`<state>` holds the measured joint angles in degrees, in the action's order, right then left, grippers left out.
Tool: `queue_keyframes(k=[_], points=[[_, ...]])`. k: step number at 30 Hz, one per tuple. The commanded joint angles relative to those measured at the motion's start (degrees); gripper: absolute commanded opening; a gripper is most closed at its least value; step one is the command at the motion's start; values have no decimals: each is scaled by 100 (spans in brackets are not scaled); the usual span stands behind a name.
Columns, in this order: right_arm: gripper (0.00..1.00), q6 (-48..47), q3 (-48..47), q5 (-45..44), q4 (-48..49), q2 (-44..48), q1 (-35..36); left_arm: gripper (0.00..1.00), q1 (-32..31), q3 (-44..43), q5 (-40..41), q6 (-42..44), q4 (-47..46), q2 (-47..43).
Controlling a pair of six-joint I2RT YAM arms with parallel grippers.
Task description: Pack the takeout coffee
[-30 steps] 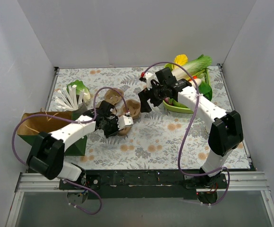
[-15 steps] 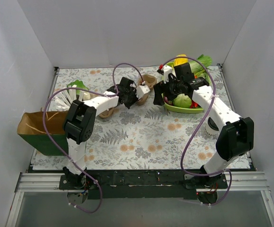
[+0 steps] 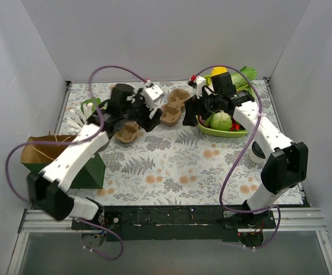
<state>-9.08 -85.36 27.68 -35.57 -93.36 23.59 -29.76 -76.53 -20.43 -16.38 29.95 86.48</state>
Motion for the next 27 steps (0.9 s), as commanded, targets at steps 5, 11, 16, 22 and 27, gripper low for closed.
queue_keyframes(k=[5, 11, 16, 22, 27], points=[[98, -691, -2455, 608, 156, -980, 1312, 79, 787, -880, 2506, -596, -788, -1897], [95, 247, -4971, 1386, 743, -2930, 2368, 81, 937, -2383, 3272, -498, -1008, -1511], [94, 1468, -5824, 1224, 1858, -3636, 3054, 84, 937, -2867, 3624, -295, -1088, -1388], [98, 2278, -6335, 273, 2632, -4111, 3538, 84, 998, -2621, 3537, -347, -694, -1520], [94, 2622, -6572, 422, 2767, -4480, 3713, 84, 1235, -2647, 3335, -576, -324, -1546]])
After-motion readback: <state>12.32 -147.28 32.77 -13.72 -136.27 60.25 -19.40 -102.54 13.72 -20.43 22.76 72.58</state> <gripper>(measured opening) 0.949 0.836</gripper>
